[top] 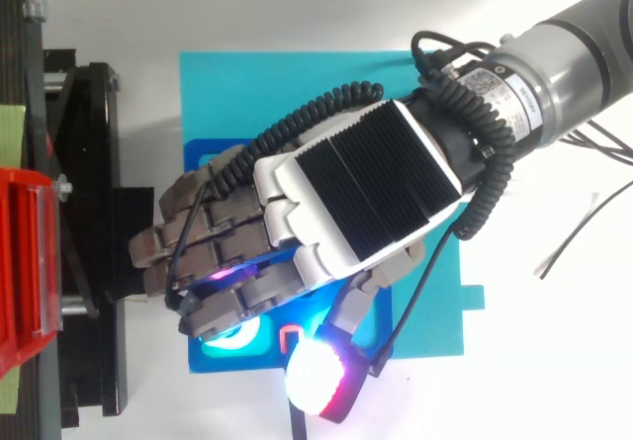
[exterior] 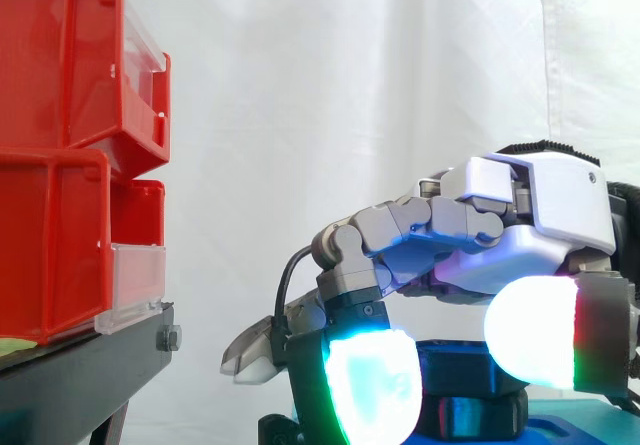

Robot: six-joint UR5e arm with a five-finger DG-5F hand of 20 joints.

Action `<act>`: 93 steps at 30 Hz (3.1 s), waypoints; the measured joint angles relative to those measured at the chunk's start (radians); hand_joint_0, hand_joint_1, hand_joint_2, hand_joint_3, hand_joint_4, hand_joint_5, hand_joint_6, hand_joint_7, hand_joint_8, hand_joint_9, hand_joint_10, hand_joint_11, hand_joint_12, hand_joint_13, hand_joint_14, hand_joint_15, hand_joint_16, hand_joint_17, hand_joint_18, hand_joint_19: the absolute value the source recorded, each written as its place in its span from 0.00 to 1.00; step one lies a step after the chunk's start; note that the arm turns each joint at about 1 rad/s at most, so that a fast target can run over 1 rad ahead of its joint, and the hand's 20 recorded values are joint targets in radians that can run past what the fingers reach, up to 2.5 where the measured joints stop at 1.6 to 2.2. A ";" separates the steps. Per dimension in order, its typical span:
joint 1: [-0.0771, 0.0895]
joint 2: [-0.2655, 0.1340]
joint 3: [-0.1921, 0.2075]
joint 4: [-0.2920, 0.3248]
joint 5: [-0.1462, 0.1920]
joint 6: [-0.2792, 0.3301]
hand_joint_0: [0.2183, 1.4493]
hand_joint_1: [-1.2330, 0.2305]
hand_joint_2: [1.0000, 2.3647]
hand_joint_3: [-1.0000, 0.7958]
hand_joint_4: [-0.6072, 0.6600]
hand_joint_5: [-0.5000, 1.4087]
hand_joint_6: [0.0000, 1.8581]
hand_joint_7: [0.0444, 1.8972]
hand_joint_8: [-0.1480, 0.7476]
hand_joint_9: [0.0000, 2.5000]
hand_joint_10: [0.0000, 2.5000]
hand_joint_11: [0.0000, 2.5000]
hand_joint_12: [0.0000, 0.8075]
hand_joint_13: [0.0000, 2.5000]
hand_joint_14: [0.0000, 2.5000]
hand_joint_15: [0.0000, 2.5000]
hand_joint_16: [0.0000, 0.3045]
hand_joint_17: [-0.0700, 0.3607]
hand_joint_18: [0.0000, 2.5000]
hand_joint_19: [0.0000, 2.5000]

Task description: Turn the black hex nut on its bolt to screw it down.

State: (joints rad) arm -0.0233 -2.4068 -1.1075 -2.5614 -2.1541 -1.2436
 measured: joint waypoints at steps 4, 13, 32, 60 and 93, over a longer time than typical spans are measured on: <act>-0.006 0.000 0.000 0.002 -0.008 -0.012 0.23 0.59 0.00 0.28 0.60 0.25 0.27 0.74 0.45 0.23 0.00 0.07 0.44 0.22 0.00 0.05 0.19 0.47 0.20 0.19; -0.019 0.000 0.000 0.008 -0.016 -0.047 0.23 0.59 0.00 0.28 0.60 0.25 0.27 0.73 0.45 0.23 0.00 0.08 0.44 0.22 0.00 0.05 0.19 0.47 0.20 0.19; -0.034 0.000 0.000 0.017 -0.028 -0.059 0.12 0.61 0.00 0.28 0.68 0.23 0.27 0.61 0.50 0.24 0.00 0.07 0.51 0.22 0.00 0.04 0.24 0.54 0.21 0.20; -0.044 0.000 0.000 0.018 -0.053 -0.059 0.19 0.39 0.00 0.28 0.64 0.21 0.27 0.61 0.45 0.21 0.00 0.08 0.45 0.20 0.00 0.05 0.20 0.48 0.18 0.21; -0.049 0.000 -0.001 0.024 -0.066 -0.059 0.26 0.39 0.01 0.38 0.59 0.23 0.27 0.70 0.42 0.21 0.00 0.08 0.40 0.20 0.00 0.06 0.17 0.43 0.17 0.22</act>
State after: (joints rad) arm -0.0720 -2.4068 -1.1082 -2.5372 -2.2197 -1.3023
